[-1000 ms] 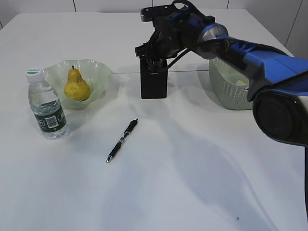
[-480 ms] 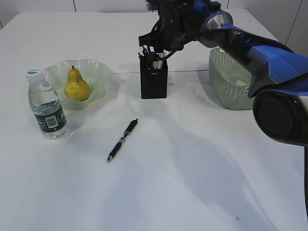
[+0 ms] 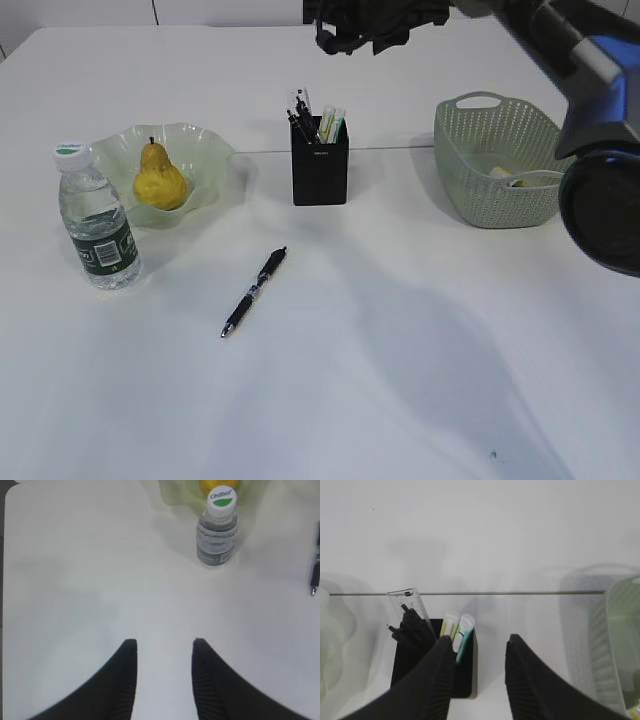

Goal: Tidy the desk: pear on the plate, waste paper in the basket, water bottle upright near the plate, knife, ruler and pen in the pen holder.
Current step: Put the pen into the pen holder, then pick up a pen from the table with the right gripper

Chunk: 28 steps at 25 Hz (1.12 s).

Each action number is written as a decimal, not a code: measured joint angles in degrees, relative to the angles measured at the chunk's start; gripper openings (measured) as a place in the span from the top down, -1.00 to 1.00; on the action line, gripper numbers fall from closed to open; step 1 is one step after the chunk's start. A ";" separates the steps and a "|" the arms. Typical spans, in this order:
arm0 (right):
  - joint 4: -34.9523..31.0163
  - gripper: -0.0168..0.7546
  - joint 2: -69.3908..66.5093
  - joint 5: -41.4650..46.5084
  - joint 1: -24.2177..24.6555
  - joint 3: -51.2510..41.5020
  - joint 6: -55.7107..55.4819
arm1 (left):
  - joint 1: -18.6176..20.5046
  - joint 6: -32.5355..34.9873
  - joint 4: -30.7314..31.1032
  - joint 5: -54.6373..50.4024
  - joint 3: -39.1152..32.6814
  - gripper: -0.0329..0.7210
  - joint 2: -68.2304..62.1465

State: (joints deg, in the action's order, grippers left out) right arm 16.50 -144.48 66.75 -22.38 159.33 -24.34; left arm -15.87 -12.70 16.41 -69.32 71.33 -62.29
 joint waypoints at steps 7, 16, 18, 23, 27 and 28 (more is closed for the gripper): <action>-4.59 0.19 5.49 5.39 1.89 0.25 3.13 | -5.52 0.37 -0.49 0.11 5.29 -0.14 -5.32; -10.01 0.19 13.23 5.75 2.29 0.25 17.44 | -10.22 1.22 -2.37 -0.31 19.36 -0.17 -17.02; -10.96 0.19 14.79 5.79 2.29 0.25 19.91 | -10.70 1.36 -2.46 -0.55 21.74 -0.17 -19.87; -12.06 0.19 19.62 5.88 2.60 -3.64 22.98 | -10.83 1.49 -2.90 -1.86 24.95 -0.15 -25.30; -10.59 0.19 27.45 5.88 2.60 -16.93 24.75 | -10.83 2.02 -4.23 -2.11 25.32 -0.15 -28.73; -9.47 0.19 30.09 5.88 2.60 -20.77 24.74 | -10.83 2.21 -4.90 -2.11 25.32 -0.14 -29.48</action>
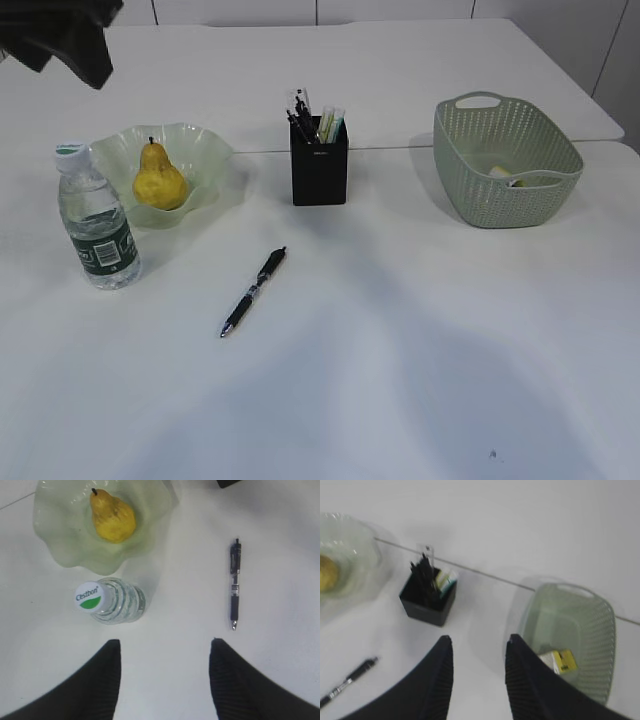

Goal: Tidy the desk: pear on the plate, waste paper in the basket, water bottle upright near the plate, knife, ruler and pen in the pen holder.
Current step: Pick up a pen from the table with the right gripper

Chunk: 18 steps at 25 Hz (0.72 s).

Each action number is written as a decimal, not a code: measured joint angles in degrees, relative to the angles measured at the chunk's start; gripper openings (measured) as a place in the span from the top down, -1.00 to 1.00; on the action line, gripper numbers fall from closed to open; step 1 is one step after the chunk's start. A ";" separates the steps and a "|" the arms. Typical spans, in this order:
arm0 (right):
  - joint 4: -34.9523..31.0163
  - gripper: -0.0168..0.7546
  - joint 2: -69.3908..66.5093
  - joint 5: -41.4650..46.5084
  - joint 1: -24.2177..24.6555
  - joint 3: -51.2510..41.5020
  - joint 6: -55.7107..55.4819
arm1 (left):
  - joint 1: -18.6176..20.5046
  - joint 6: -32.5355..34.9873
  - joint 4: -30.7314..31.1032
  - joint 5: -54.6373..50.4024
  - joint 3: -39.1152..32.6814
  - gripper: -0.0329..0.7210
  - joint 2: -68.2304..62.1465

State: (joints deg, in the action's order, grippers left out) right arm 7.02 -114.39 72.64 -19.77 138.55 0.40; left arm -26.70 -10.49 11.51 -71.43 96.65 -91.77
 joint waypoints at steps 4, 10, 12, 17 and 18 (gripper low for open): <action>2.65 0.19 10.64 0.00 0.12 -17.52 -0.40 | 0.00 1.17 -2.24 0.00 0.00 -0.14 -2.78; 1.90 0.19 21.78 0.00 0.12 -34.82 -0.40 | 0.00 3.67 -4.83 0.30 0.00 -0.13 -9.05; 1.79 0.19 24.23 0.00 0.12 -37.68 -0.40 | -0.49 4.37 -5.69 0.55 0.00 -0.13 -11.49; 1.59 0.19 28.49 0.00 0.12 -41.30 -0.40 | -1.32 7.10 -9.95 3.03 0.00 -0.13 -17.15; 1.44 0.19 28.91 0.00 0.12 -41.41 -0.40 | -1.47 7.31 -10.22 3.48 0.00 -0.13 -18.51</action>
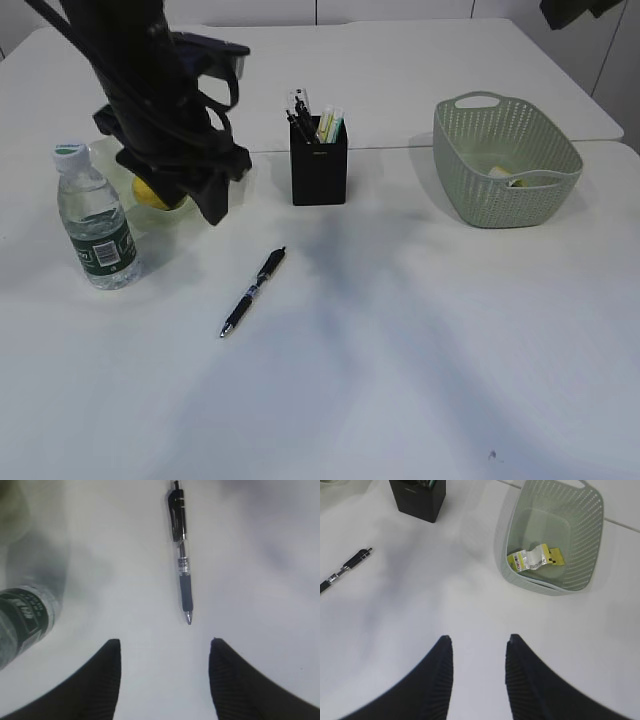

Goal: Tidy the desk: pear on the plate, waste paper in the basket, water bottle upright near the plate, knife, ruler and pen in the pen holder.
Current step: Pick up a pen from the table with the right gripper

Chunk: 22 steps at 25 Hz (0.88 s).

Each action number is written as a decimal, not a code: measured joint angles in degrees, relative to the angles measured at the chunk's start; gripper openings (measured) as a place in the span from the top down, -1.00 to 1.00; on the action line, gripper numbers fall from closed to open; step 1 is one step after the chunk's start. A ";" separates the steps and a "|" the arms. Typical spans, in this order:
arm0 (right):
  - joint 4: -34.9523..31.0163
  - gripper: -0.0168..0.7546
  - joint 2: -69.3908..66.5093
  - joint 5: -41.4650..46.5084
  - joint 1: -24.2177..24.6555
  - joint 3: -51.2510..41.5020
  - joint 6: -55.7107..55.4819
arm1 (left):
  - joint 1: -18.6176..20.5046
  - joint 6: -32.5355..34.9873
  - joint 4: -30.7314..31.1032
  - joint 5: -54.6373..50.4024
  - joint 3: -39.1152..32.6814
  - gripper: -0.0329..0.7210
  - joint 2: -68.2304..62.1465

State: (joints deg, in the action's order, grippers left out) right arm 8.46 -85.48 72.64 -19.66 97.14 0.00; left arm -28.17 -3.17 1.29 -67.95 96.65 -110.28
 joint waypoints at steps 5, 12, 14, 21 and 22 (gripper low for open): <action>-0.04 0.19 1.62 -0.11 0.00 -0.33 0.00 | -0.42 1.53 -0.87 1.82 0.83 -0.13 -6.14; -0.13 0.19 2.29 -0.11 0.00 -0.33 0.00 | -1.19 3.84 -4.49 5.78 4.46 -0.13 -11.85; -0.13 0.19 2.33 -0.11 0.00 -0.33 0.00 | -1.37 3.95 -4.61 6.20 5.89 -0.13 -13.37; -0.13 0.19 2.46 -0.11 0.00 -0.33 0.00 | -1.37 4.05 -4.74 6.29 8.00 -0.13 -18.98; -0.13 0.19 2.46 -0.11 0.00 -0.33 0.00 | -1.37 4.05 -4.74 5.99 8.00 -0.13 -19.86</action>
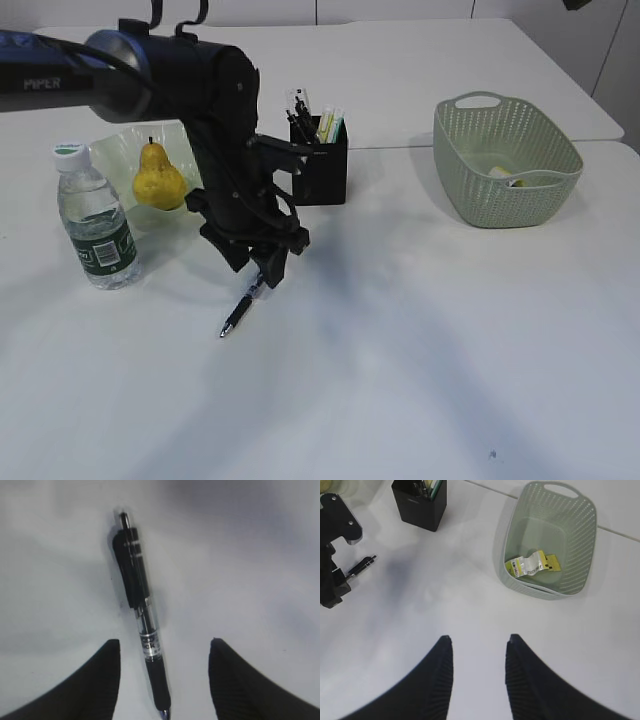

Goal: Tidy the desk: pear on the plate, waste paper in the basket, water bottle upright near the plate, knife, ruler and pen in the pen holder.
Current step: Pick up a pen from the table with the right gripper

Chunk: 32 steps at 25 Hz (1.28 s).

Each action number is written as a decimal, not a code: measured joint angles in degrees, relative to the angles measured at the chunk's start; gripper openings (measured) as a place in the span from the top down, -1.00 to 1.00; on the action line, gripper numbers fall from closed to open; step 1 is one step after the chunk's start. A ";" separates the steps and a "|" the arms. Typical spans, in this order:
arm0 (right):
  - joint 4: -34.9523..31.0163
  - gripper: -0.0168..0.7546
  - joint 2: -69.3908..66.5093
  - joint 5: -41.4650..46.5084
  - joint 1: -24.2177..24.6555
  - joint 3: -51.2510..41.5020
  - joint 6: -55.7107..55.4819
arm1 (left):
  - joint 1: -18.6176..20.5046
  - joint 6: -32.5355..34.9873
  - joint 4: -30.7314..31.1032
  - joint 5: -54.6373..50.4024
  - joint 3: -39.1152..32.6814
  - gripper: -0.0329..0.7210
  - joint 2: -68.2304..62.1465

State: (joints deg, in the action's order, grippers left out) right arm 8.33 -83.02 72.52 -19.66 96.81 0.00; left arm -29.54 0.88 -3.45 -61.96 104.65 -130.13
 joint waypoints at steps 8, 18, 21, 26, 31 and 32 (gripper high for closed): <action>0.00 0.19 0.00 0.00 0.00 0.00 0.00 | 0.00 0.00 -0.11 -0.14 0.00 -0.13 -3.00; 0.00 0.19 0.00 0.00 0.00 0.00 0.00 | 0.00 0.00 -0.20 0.07 0.24 -0.13 -4.52; 0.00 0.19 0.00 0.00 0.00 0.00 0.00 | 0.00 0.00 -0.20 0.41 0.46 -0.13 -4.63; 0.00 0.19 0.00 0.00 0.00 0.00 0.00 | 0.00 0.00 -0.20 0.42 0.54 -0.12 -4.63; 0.00 0.19 0.00 0.00 0.00 0.00 0.00 | 0.00 0.10 -0.22 0.54 0.54 0.06 -4.63; 0.00 0.19 0.00 0.00 0.00 0.00 0.00 | 0.00 0.08 -0.32 0.65 0.54 0.10 -4.63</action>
State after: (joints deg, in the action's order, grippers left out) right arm 8.33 -83.02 72.52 -19.66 96.81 0.00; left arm -29.54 0.96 -3.77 -61.32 105.19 -134.76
